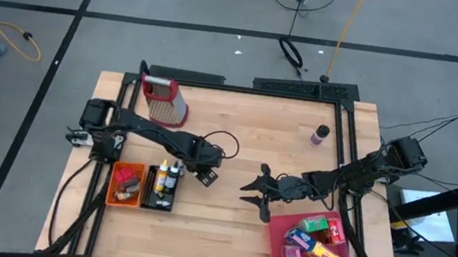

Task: Pick & Place Kitchen Items
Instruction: Put the brown food coloring bottle into the black bin

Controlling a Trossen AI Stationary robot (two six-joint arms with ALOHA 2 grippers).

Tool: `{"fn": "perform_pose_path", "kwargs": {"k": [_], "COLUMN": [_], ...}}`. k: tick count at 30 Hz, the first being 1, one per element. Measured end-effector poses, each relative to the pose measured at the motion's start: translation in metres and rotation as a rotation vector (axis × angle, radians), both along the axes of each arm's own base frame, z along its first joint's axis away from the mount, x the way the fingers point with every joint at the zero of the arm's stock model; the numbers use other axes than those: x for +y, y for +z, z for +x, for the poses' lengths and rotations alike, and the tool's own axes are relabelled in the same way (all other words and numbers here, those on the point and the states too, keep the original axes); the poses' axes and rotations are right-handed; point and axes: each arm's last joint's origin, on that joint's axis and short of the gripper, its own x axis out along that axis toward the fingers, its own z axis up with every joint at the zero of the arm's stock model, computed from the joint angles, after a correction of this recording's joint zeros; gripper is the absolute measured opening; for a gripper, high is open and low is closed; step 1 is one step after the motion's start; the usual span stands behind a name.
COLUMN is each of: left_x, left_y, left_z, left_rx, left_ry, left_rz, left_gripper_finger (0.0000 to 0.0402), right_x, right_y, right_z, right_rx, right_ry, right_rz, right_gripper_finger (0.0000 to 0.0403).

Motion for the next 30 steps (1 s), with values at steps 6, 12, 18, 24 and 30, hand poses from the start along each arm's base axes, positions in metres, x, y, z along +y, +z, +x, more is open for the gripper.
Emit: {"fn": "perform_pose_path", "kwargs": {"k": [6, 12, 18, 24, 30], "left_x": [-0.001, -0.001, 0.000, -0.001, -0.010], "left_y": [-0.002, -0.003, 0.012, 0.045, 0.076], "left_z": [-0.001, -0.002, -0.006, -0.018, -0.034], "left_rx": [0.011, 0.020, -0.015, -0.076, -0.122], "left_ry": [-0.030, -0.065, -0.085, -0.083, -0.101], "left_rz": [0.013, 0.029, 0.042, 0.032, 0.013], "left_gripper_finger": [0.0142, 0.0055, 0.0045, 0.0084, 0.0089], "right_x": [0.000, 0.000, 0.000, 0.000, 0.000], "right_y": [0.000, 0.000, 0.000, 0.000, 0.000], "right_z": [0.000, 0.000, 0.000, 0.000, 0.000], "right_rx": [0.000, 0.000, 0.000, 0.000, 0.001], "right_ry": [-0.002, -0.003, -0.001, -0.001, -0.001], "right_rz": [-0.001, -0.001, -0.004, -0.005, -0.005], "right_gripper_finger": [0.0132, 0.0132, 0.0132, 0.0132, 0.0132]}}
